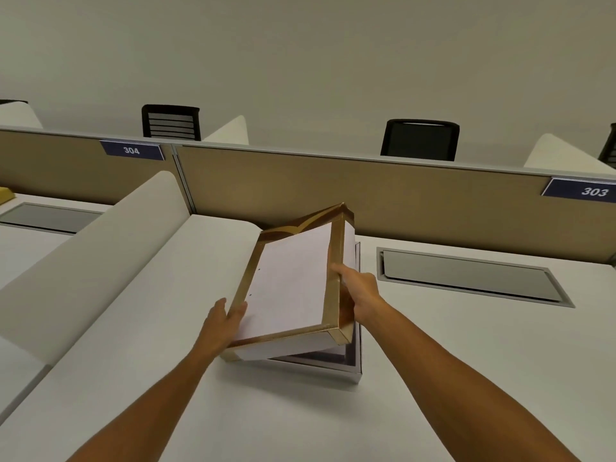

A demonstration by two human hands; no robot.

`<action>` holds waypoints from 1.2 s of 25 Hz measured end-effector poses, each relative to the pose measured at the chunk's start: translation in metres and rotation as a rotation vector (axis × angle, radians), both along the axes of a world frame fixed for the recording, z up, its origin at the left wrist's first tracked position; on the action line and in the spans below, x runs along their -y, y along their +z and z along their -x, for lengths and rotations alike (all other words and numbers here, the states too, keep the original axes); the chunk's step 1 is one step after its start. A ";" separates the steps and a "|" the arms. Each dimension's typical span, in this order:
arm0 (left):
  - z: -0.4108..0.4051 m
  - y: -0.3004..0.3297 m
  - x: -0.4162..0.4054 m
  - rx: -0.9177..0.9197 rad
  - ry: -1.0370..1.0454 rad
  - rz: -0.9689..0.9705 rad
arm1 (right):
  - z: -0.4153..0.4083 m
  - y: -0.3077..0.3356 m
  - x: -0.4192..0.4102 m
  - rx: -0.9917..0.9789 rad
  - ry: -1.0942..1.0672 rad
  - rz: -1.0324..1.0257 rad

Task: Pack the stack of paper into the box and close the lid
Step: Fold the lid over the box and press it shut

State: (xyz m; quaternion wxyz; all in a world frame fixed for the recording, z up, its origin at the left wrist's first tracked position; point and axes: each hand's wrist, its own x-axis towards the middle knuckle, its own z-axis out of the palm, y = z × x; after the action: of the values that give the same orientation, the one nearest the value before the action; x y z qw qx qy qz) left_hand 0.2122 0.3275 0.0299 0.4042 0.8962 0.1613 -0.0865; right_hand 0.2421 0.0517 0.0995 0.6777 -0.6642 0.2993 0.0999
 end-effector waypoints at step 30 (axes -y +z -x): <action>-0.084 -0.009 0.033 0.231 -0.490 -0.366 | -0.022 -0.080 0.018 0.303 0.552 1.160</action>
State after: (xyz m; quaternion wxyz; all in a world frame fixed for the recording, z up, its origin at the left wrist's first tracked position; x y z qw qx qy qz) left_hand 0.2962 0.2948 0.0206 0.2190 0.9701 -0.0930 -0.0485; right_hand 0.2645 0.0338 0.0196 0.1941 -0.9807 0.0246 -0.0021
